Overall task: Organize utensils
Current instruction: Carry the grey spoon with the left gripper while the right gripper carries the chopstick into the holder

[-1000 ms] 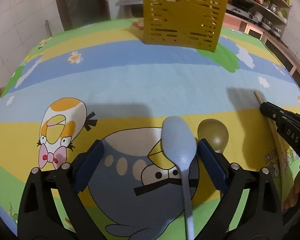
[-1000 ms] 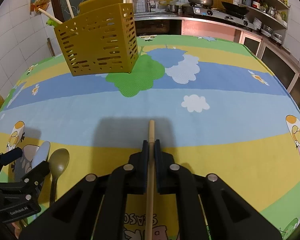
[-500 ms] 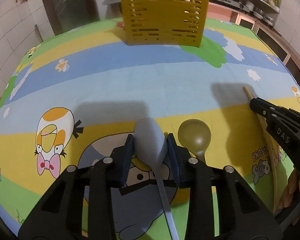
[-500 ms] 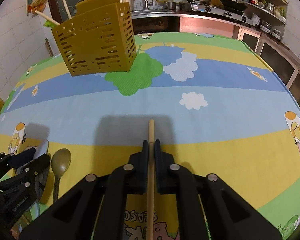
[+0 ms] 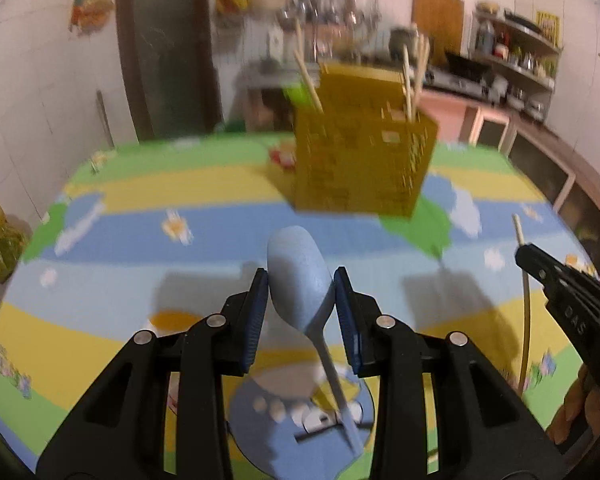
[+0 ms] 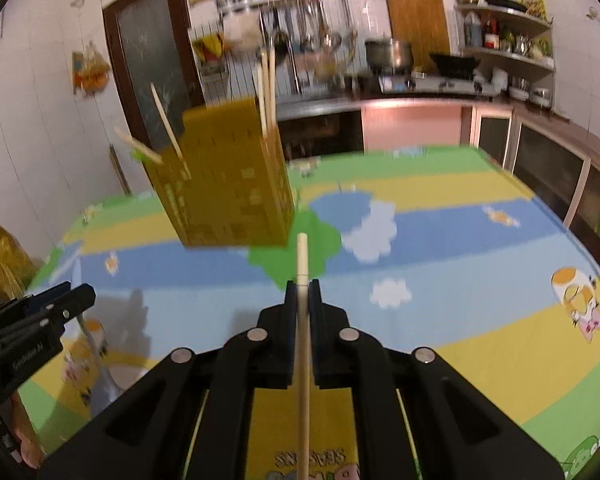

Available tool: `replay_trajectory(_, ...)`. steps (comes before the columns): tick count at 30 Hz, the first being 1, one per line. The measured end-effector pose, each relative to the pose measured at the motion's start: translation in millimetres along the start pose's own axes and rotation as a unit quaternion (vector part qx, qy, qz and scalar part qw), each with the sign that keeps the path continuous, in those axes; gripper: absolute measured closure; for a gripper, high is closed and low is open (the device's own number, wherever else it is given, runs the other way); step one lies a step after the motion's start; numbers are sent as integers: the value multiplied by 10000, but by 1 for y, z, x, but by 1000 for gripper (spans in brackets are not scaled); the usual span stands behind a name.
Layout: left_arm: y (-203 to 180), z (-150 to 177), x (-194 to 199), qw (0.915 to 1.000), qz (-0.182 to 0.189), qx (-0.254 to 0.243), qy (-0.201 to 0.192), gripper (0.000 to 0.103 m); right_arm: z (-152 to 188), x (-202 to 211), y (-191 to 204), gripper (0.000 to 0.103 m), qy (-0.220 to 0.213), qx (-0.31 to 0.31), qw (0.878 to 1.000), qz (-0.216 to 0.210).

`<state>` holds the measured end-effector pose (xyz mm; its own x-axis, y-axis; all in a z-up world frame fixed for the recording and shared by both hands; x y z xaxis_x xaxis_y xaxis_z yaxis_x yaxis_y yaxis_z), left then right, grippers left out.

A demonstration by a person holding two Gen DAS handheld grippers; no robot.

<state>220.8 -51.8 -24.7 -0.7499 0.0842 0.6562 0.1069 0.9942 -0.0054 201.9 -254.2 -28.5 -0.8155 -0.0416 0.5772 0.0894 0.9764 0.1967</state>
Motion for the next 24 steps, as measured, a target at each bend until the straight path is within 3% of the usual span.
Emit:
replay_trajectory(2, 6, -15, 7, 9997, -44, 28, -236, 71, -14, 9, 1, 97, -262, -54, 9996, -3)
replay_trajectory(4, 11, -25, 12, 9993, -48, 27, -358, 100, -22, 15, 1, 97, -439, -111, 9990, -17)
replay_trajectory(9, 19, -37, 17, 9986, 10, 29, -522, 100, -37, 28, 5, 97, -868, -113, 9962, 16)
replay_trajectory(18, 31, -40, 13, 9983, 126, -25, -567, 101, -36, 19, 8, 97, -867, -92, 9962, 36)
replay_trajectory(24, 30, -52, 27, 9962, 250, -214, -801, 101, -47, 26, 12, 97, -1162, -84, 9932, -56)
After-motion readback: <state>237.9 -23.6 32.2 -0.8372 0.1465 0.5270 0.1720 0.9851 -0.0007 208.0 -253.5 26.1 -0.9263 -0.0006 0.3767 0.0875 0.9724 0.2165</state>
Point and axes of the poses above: each gripper's, at about its wrist camera, not at the fingertips, and x roughly against the way its jaws point, y to its left, z to its underside, the point moved 8 cm from there along -x, roughly the way its jaws point, and after that the axes turned 1 degree about -x, right-handed, at the moved point
